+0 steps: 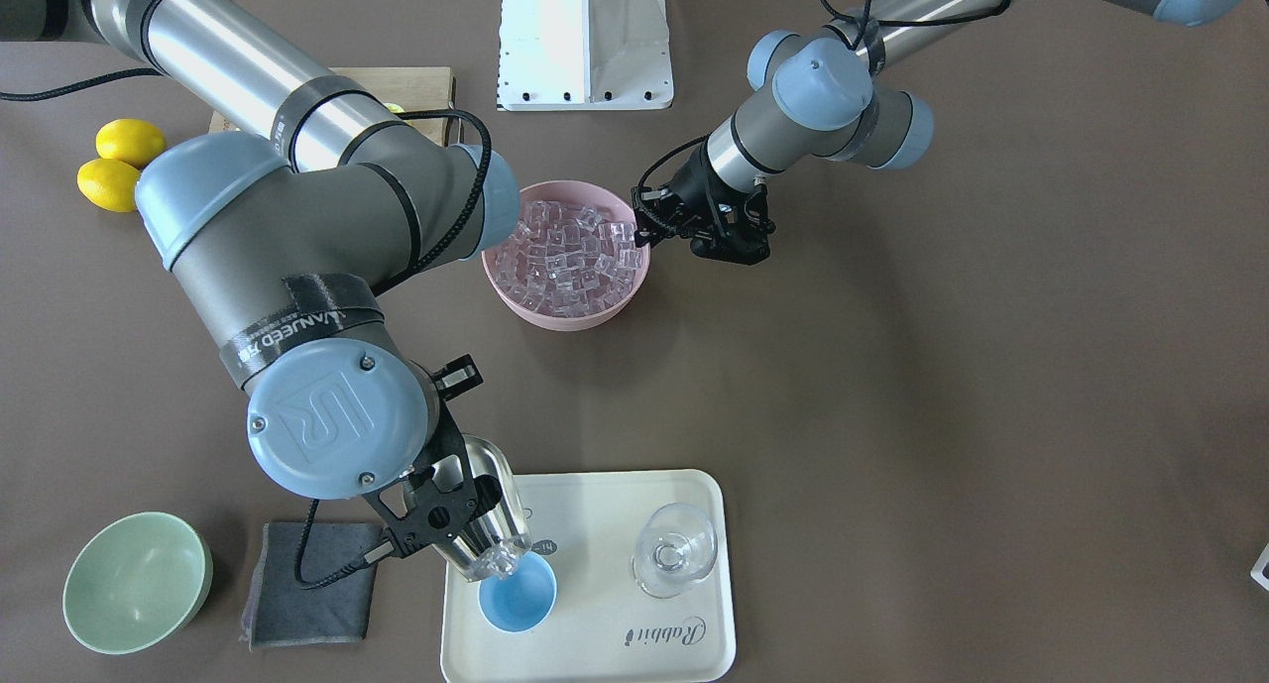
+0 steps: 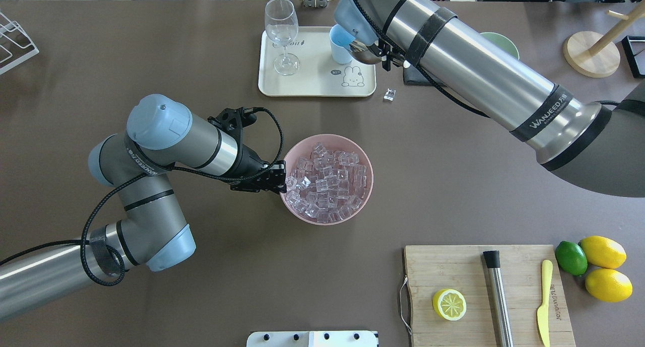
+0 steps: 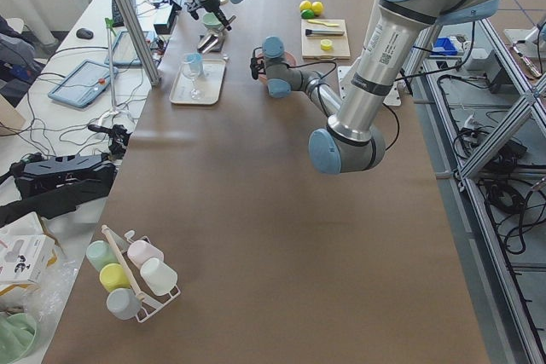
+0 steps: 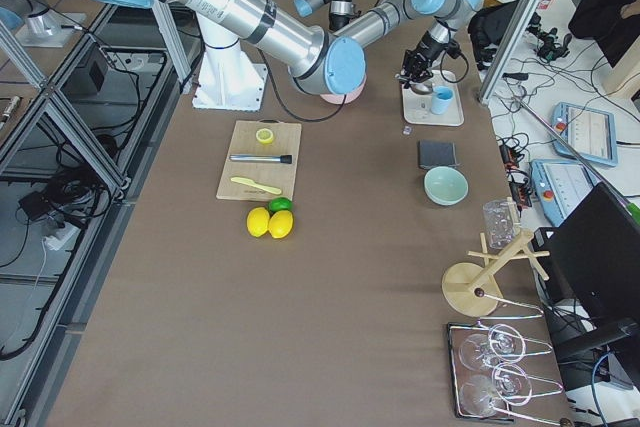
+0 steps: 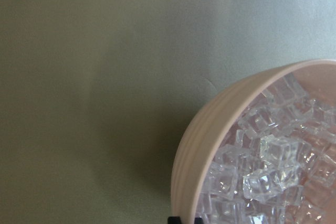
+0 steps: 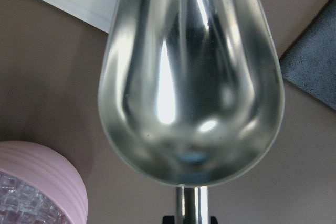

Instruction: Put ice in cup with scoop

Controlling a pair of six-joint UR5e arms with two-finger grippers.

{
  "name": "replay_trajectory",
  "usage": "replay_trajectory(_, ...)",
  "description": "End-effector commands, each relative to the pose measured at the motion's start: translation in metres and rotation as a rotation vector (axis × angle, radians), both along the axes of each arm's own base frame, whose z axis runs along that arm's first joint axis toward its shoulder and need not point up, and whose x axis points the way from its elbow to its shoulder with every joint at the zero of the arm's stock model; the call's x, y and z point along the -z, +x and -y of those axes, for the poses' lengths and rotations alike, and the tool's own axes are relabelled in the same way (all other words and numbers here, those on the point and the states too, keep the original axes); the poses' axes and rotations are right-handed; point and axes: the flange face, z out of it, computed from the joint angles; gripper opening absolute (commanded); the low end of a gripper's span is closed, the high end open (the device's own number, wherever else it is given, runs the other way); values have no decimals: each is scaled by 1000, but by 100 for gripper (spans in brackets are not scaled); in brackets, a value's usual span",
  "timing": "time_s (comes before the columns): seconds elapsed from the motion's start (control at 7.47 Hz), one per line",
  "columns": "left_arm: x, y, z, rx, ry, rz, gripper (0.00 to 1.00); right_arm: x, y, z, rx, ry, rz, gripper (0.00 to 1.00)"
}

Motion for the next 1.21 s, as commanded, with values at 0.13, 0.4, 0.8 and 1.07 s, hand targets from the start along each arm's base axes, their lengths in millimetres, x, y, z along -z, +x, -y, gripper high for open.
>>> replay_trajectory(0.13, 1, 0, -1, -2, 1, -2, 18, 3, 2, 0, 31, 6, -4, 0)
replay_trajectory(0.4, 0, -1, -1, 0, 1, -2, 18, 19, 32, -3, 1, 62, 34, 0)
replay_trajectory(0.8, -4, -4, -2, 0, -1, 2, 18, 6, 111, -63, -124, 63, 56, 0)
replay_trajectory(1.07, -3, -5, -3, 0, -1, 1, 18, -71, 163, -150, -249, 28, 69, 0)
